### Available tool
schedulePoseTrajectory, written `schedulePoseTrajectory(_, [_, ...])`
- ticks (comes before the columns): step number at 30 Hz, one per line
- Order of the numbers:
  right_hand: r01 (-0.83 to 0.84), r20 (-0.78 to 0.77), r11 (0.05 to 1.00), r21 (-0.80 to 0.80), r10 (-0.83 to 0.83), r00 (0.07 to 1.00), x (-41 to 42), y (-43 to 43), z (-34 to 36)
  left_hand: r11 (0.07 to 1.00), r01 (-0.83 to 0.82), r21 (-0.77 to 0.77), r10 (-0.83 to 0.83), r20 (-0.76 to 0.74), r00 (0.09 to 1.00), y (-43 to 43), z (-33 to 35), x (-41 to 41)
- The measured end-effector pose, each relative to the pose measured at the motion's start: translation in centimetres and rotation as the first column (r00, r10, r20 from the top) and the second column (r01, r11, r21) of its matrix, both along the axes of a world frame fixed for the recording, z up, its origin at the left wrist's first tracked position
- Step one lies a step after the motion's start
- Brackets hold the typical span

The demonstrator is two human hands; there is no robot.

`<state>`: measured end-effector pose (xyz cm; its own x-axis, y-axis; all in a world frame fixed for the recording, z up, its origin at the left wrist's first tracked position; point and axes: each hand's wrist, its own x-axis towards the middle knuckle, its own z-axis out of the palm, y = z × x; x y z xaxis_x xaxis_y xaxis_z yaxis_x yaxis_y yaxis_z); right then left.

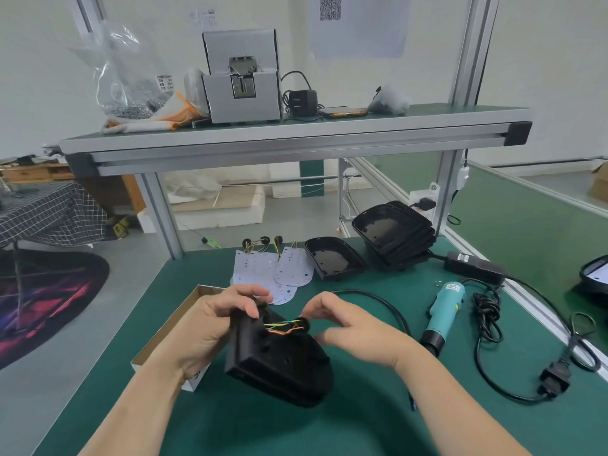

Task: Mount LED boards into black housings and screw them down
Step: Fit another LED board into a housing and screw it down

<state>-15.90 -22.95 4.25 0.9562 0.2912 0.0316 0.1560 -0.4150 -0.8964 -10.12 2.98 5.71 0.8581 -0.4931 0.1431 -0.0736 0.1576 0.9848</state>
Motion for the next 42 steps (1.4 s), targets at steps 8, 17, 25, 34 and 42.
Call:
schedulePoseTrajectory(8, [0.008, 0.127, 0.999, 0.05, -0.014, 0.992, 0.0, 1.5, -0.2, 0.994, -0.097, -0.051, 0.093, -0.086, 0.992, -0.2, -2.1, -0.3])
schedulePoseTrajectory(17, [0.084, 0.221, 0.99, -0.112, -0.057, 0.974, -0.2, 1.4, 2.0, 0.944, -0.263, 0.2, 0.26, 0.045, 0.965, 1.2, -1.5, 0.3])
schedulePoseTrajectory(25, [0.054, 0.294, 0.986, -0.155, -0.007, 0.956, -0.6, 4.0, 3.6, 0.666, -0.131, 0.734, -0.321, 0.441, 0.838, -3.3, 3.7, -2.8])
schedulePoseTrajectory(34, [0.253, 0.268, 0.965, 0.063, -0.26, 0.928, -1.0, 4.9, 3.3, 0.632, -0.31, 0.711, -0.223, 0.55, 0.805, -4.7, 2.5, -4.0])
schedulePoseTrajectory(42, [0.348, 0.517, 0.934, 0.088, -0.341, 0.785, -1.6, 6.5, 4.9, 0.709, -0.27, 0.651, -0.144, 0.509, 0.849, -3.9, 3.4, -4.0])
